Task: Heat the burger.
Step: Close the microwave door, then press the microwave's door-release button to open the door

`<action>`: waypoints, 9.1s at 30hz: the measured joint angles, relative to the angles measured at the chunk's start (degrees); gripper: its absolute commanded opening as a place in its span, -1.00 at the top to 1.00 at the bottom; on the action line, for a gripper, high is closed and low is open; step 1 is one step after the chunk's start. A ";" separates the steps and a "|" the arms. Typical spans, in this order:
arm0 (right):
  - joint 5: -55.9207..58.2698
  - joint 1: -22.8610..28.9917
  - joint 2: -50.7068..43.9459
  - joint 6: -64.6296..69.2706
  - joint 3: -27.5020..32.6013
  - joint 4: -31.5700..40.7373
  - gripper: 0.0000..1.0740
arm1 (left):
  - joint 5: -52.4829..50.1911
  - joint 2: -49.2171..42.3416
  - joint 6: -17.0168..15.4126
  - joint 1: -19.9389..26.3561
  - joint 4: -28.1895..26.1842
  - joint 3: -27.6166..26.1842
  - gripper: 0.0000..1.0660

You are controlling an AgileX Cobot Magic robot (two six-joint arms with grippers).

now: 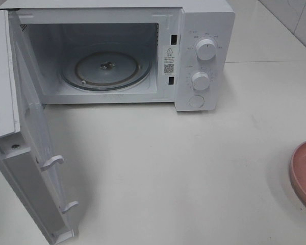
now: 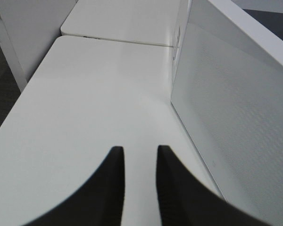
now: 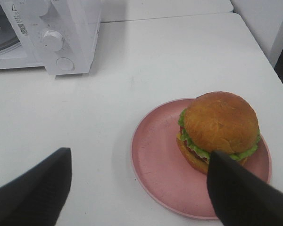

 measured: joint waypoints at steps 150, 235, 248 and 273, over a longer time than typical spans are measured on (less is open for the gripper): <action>-0.23 0.00 0.00 0.00 0.00 0.29 -0.37 | -92.76 99.81 -8.88 -40.97 3.09 -29.56 1.00; -0.23 0.00 0.00 0.00 0.00 0.29 -0.37 | 17.53 36.73 1.26 -11.97 -0.97 -8.54 -0.84; -0.23 0.00 0.00 0.00 0.00 0.29 -0.37 | 16.56 18.56 1.38 -11.97 0.06 0.23 -0.84; -0.23 0.00 0.00 0.00 0.00 0.29 -0.37 | 15.93 -15.81 1.43 -1.83 -2.01 0.23 -0.84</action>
